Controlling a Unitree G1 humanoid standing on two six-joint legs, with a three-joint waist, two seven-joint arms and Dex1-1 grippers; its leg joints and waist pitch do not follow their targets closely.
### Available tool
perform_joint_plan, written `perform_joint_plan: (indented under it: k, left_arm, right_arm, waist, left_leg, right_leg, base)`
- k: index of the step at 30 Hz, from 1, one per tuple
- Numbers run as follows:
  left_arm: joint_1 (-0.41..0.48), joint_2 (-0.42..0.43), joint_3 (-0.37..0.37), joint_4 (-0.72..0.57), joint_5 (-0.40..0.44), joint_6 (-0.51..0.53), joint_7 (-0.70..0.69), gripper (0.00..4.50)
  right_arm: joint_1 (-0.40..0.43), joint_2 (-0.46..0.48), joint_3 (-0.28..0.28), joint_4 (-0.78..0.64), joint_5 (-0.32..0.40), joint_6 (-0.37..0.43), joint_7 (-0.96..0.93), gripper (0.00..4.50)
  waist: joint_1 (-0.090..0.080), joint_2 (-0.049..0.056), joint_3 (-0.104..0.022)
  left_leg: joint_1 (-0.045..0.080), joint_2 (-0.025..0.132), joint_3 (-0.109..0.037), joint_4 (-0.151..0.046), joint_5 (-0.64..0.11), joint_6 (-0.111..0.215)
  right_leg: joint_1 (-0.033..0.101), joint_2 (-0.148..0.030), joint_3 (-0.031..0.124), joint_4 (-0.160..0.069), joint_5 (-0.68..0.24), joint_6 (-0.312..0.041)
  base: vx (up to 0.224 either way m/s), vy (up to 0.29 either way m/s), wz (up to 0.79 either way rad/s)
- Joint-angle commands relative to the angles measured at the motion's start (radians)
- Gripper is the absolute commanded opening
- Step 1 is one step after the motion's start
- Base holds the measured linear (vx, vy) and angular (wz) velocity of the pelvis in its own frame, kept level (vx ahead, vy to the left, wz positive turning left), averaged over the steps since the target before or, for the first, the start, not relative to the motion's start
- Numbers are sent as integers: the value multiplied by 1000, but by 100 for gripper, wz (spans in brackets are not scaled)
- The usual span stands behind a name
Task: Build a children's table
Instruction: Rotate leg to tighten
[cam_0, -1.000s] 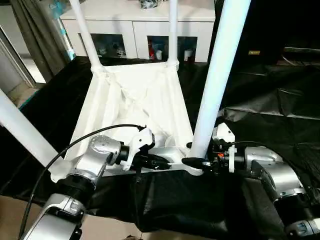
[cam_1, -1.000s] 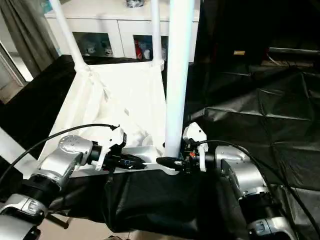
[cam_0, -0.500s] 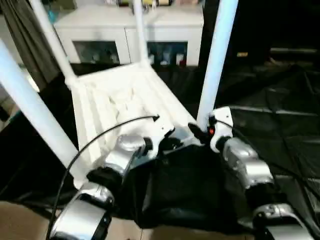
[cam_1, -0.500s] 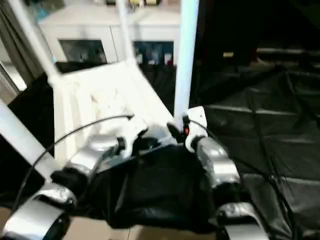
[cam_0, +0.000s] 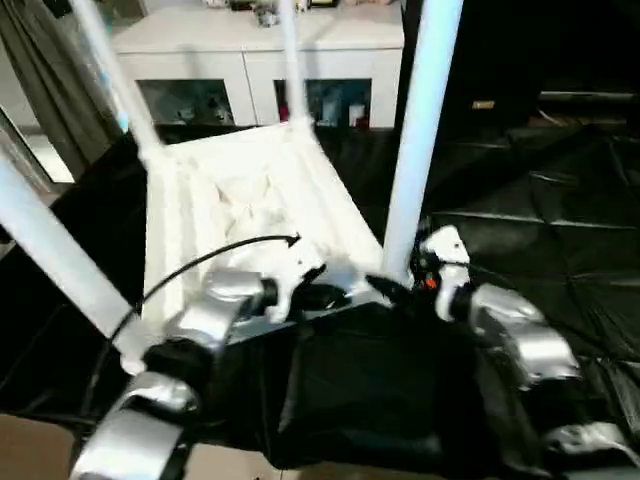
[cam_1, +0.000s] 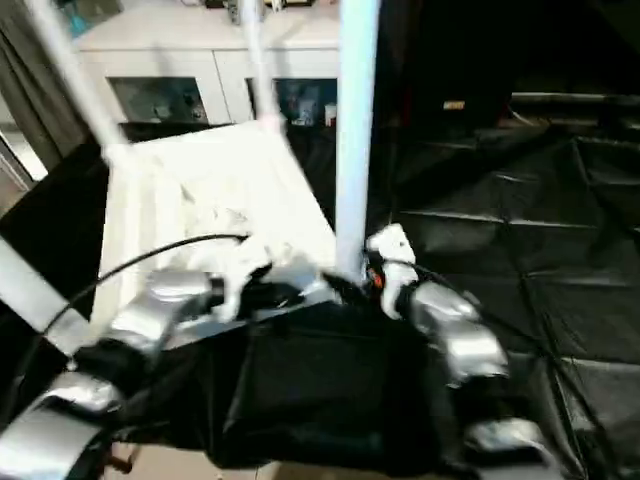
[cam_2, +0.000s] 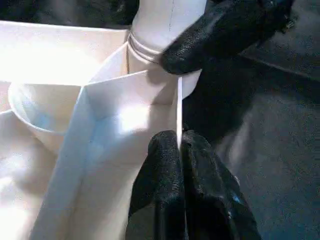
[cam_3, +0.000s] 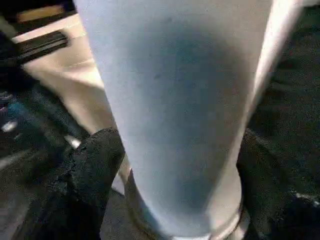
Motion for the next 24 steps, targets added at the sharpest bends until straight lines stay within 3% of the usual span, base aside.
perform_joint_plan:
  k: [1, 2, 4, 5, 7, 8, 10, 13, 17, 24]
  left_arm:
    - [9, -9, -23, -45, -54, -25, -82, 0]
    - [16, 6, -21, -53, -60, -22, -114, 0]
    - [23, 22, -16, -59, -67, -13, -143, 0]
    - [29, 33, -15, -70, -74, -2, -166, 0]
    - [32, 40, -12, -75, -77, 2, -174, 0]
    - [36, 48, -9, -85, -84, 9, -184, 0]
    - [40, 52, -7, -96, -87, 17, -191, 0]
    - [47, 57, -8, -116, -94, 30, -205, 0]
    - [52, 60, -8, -129, -94, 40, -210, 0]
    - [50, 38, -3, -117, -72, 28, -143, 0]
  right_arm:
    - [17, 3, 64, -31, 21, 35, 102, 356]
    - [20, -19, 58, -49, 27, 43, 140, 356]
    - [22, -54, 58, -64, 27, 40, 185, 356]
    - [22, -75, 60, -69, 27, 39, 207, 356]
    - [21, -88, 59, -78, 36, 48, 225, 356]
    - [18, -102, 59, -87, 54, 67, 251, 333]
    - [16, -111, 62, -89, 59, 73, 270, 324]
    - [17, -116, 67, -87, 55, 75, 285, 291]
    - [19, -112, 71, -93, 64, 84, 299, 265]
    - [39, -70, 63, -85, 54, 90, 219, 256]
  waist:
    - [8, -17, -62]
    - [9, -28, -64]
    - [14, -23, -62]
    - [18, -32, -60]
    - [19, -28, -57]
    - [18, -41, -54]
    - [22, -34, -53]
    - [21, -35, -52]
    - [23, -36, -56]
    - [22, -27, -55]
  left_leg:
    - [12, 52, -23, -60, -206, 105]
    - [13, 52, -21, -55, -180, 121]
    - [15, 53, -18, -54, -172, 134]
    - [14, 54, -18, -54, -177, 131]
    - [16, 56, -18, -58, -201, 118]
    - [17, 56, -18, -61, -224, 103]
    - [17, 58, -21, -63, -227, 94]
    - [18, 57, -21, -64, -240, 80]
    - [16, 55, -20, -59, -196, 93]
    - [17, 54, -20, -59, -201, 94]
  right_leg:
    - [47, -51, 26, -63, -99, -267]
    - [50, -53, 27, -58, -68, -279]
    - [44, -52, 26, -60, -72, -283]
    - [44, -53, 26, -59, -98, -282]
    - [42, -53, 27, -65, -151, -272]
    - [42, -52, 28, -69, -197, -263]
    - [41, -54, 29, -69, -221, -256]
    - [39, -55, 31, -70, -243, -249]
    - [41, -53, 30, -64, -171, -260]
    - [41, -52, 29, -65, -167, -265]
  base:
    - [0, 0, 0]
    - [0, 0, 0]
    - [0, 0, 0]
    - [0, 0, 0]
    - [0, 0, 0]
    - [0, 0, 0]
    - [0, 0, 0]
    - [0, 0, 0]
    - [0, 0, 0]
    - [0, 0, 0]
